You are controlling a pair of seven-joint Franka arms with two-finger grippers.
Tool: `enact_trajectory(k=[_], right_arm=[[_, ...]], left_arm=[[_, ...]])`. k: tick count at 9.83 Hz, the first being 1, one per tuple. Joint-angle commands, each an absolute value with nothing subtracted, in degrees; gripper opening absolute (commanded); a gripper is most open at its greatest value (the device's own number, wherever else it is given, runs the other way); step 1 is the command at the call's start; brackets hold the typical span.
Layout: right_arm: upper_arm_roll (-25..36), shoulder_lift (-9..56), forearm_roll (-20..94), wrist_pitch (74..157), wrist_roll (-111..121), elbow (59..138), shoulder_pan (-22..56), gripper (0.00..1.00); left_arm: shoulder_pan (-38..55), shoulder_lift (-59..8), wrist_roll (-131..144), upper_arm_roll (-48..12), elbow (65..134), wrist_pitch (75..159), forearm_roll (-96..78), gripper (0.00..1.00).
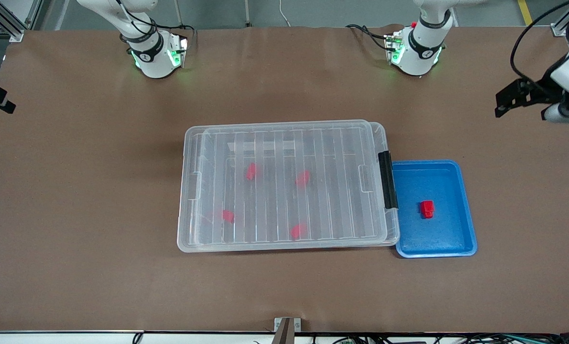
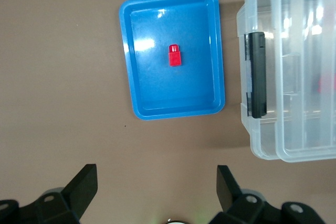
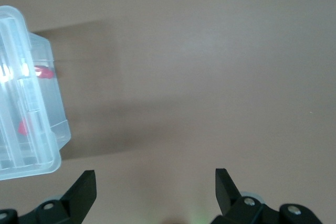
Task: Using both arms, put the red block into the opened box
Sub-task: 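Reach the left gripper to the red block while the right gripper reaches the box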
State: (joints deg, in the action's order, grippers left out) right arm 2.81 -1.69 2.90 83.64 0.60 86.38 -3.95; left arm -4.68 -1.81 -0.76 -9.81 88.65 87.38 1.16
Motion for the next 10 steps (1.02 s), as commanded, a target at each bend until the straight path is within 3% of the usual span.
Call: enact_trajectory(k=[1, 4, 5, 9, 10], right_arm=[[0.63, 3.49, 5.18, 87.52, -1.04, 85.78, -0.98, 1.0], [-8.85, 14.56, 4.23, 99.01, -13.75, 86.31, 1.66, 1.0], [-9.4, 17.2, 3.61, 102.79, -15.71, 87.44, 3.76, 1.0], [-9.4, 25.3, -0.7, 110.12, -17.67, 88.86, 7.55, 1.0], [-9.4, 26.44, -0.88, 110.91, -17.67, 88.86, 8.25, 1.0]], left_arm=[[-4.57, -8.51, -0.53, -9.76, 90.68, 93.3, 2.2, 1.0], [-4.66, -13.69, -0.44, -9.58, 103.15, 116.73, 4.03, 1.0], [-4.75, -16.93, -0.09, -9.67, 104.58, 122.37, 5.96, 1.0], [-4.31, -28.62, 4.65, -9.84, 104.94, 130.67, 6.15, 1.0], [-4.48, -31.26, 4.75, -9.84, 105.03, 133.22, 6.15, 0.95]])
